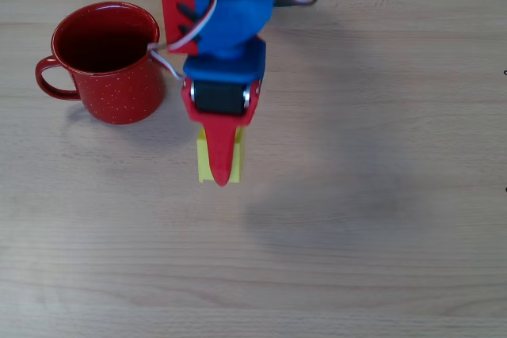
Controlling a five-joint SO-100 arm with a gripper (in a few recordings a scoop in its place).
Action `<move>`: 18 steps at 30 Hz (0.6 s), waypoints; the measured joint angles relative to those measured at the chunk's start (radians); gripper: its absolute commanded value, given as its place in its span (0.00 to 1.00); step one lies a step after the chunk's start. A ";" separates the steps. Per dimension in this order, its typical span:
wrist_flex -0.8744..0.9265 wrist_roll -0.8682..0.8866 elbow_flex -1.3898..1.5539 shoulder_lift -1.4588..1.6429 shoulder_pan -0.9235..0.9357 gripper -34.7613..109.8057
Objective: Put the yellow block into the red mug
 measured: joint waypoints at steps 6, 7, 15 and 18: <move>-0.006 0.000 0.011 0.118 0.003 0.24; -0.006 0.000 0.025 0.146 0.003 0.24; 0.005 -0.002 0.066 0.356 0.038 0.24; 0.074 -0.012 0.066 0.403 0.044 0.24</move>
